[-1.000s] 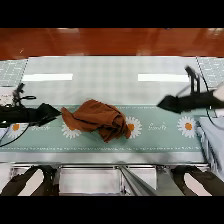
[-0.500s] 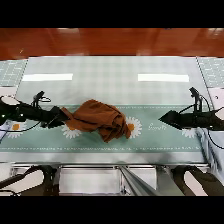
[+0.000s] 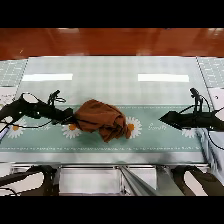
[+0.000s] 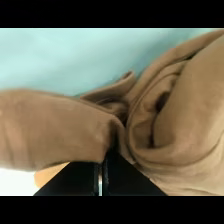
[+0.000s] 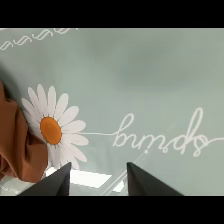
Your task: Fold the shirts.
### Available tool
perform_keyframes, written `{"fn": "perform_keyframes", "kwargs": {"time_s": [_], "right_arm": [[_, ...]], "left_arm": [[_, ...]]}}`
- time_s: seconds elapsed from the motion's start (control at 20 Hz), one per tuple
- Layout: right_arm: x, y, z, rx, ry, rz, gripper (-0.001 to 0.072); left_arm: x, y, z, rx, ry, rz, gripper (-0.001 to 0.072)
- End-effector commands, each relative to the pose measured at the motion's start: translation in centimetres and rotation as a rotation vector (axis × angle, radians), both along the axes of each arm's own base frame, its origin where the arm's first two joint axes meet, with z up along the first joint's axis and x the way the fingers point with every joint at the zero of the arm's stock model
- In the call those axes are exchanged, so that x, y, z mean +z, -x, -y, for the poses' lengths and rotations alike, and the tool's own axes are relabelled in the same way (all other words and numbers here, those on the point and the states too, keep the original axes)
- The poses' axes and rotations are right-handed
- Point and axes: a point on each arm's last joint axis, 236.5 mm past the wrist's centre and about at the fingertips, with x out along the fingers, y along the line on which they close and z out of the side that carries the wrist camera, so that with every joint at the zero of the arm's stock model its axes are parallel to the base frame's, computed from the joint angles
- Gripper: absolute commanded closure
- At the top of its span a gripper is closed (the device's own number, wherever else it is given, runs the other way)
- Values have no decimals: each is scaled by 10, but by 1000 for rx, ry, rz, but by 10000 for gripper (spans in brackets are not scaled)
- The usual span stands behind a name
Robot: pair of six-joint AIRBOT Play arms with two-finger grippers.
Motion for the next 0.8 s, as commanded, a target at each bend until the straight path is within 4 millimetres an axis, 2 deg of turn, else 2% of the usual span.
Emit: {"fn": "perform_keyframes", "kwargs": {"time_s": [0.0, 0.15, 0.25, 0.35, 0.6, 0.75], "right_arm": [[-8, 7, -2, 10, -10, -41, 311], [-28, 32, -16, 18, -73, -133, 311], [-36, 46, -35, 41, -135, -159, 312], [-45, 57, -51, 86, -124, -173, 312], [-57, 54, -103, 154, -181, -178, 312], [-65, 40, -128, 156, -223, -185, 312]], "left_arm": [[6, 0, 5, -61, 10, 17, 688], [16, -7, 6, -76, 19, 33, 688], [20, -13, 6, -76, 18, 51, 688], [21, -14, 6, -76, 18, 54, 688], [21, -14, 6, -66, 18, 47, 688], [21, -13, 6, -67, 18, 47, 688]]}}
